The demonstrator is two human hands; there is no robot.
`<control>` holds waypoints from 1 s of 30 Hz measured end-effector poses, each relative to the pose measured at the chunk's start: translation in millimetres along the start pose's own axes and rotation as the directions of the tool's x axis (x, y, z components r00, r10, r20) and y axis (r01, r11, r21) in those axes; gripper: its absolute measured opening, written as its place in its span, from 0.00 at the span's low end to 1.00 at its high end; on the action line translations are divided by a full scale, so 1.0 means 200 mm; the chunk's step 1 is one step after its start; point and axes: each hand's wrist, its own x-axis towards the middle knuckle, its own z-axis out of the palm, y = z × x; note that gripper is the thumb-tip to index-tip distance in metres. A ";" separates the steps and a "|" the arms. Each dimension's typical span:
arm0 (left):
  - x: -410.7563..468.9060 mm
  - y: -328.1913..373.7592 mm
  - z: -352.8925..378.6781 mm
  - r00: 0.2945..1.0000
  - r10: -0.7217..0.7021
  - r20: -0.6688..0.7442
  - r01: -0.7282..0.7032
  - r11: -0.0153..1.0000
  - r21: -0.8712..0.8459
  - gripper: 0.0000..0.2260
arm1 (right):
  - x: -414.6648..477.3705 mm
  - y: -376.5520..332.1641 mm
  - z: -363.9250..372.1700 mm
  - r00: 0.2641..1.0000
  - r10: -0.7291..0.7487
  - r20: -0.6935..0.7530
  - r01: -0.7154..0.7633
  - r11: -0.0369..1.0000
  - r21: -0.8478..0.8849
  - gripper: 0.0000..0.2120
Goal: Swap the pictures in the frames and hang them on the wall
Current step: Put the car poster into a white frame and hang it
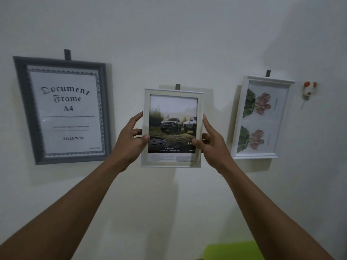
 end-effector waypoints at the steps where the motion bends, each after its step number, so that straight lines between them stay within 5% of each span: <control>1: -0.04 0.00 -0.02 1.000 -0.008 0.003 0.008 1.000 -0.015 0.30 | -0.04 -0.01 0.01 1.000 0.021 0.005 -0.021 1.000 0.010 0.39; 7: -0.38 -0.04 -0.15 0.996 -0.067 0.061 0.074 0.991 -0.115 0.26 | -0.39 -0.06 0.14 0.993 0.114 0.020 -0.115 0.991 0.074 0.38; 16: -0.99 -0.38 -0.27 0.905 -0.367 0.218 0.390 0.918 -0.076 0.24 | -1.06 0.21 0.42 0.936 0.348 0.048 -0.351 0.930 0.111 0.36; 20: -1.22 -0.55 -0.29 0.865 -0.463 0.193 0.469 0.883 0.015 0.25 | -1.31 0.36 0.57 0.867 0.495 0.060 -0.498 0.854 0.148 0.33; 25: -1.44 -0.74 -0.29 0.739 -0.579 0.343 0.627 0.778 -0.040 0.38 | -1.52 0.65 0.71 0.723 0.681 0.118 -0.691 0.706 0.157 0.27; 30: -1.61 -1.02 -0.29 0.704 -0.687 0.181 0.695 0.719 0.025 0.36 | -1.72 0.96 0.86 0.590 0.761 0.269 -0.804 0.524 0.281 0.27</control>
